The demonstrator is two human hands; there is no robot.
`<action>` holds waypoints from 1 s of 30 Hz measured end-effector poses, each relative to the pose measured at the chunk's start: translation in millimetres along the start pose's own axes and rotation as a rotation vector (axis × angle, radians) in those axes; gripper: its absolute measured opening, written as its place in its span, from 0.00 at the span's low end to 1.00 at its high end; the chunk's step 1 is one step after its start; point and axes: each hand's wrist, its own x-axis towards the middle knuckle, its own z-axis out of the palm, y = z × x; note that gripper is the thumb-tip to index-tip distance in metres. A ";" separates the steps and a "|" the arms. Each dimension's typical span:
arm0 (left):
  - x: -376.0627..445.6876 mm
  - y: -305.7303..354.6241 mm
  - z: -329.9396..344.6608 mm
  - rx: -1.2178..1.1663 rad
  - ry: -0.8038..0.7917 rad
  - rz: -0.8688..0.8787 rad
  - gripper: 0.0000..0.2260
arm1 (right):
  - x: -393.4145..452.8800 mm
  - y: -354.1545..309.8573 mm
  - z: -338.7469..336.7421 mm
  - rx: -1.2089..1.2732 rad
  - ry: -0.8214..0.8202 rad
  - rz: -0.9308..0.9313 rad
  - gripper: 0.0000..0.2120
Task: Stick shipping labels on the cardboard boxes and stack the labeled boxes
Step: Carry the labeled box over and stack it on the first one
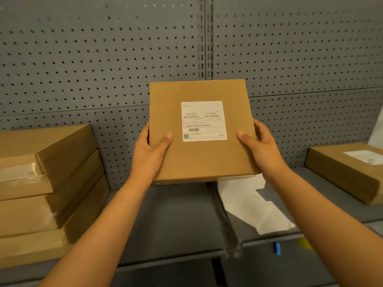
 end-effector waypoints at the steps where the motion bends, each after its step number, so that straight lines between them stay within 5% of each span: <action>1: -1.2 1.9 13.6 -0.002 0.002 0.001 0.24 | 4.5 2.6 -12.7 0.003 -0.005 -0.005 0.27; 17: -34.6 50.7 202.4 0.019 0.100 -0.011 0.23 | 72.0 29.7 -193.1 0.014 -0.081 -0.032 0.27; 30: -28.5 69.8 327.9 0.032 -0.074 -0.048 0.29 | 92.0 38.3 -315.7 -0.296 0.054 -0.029 0.35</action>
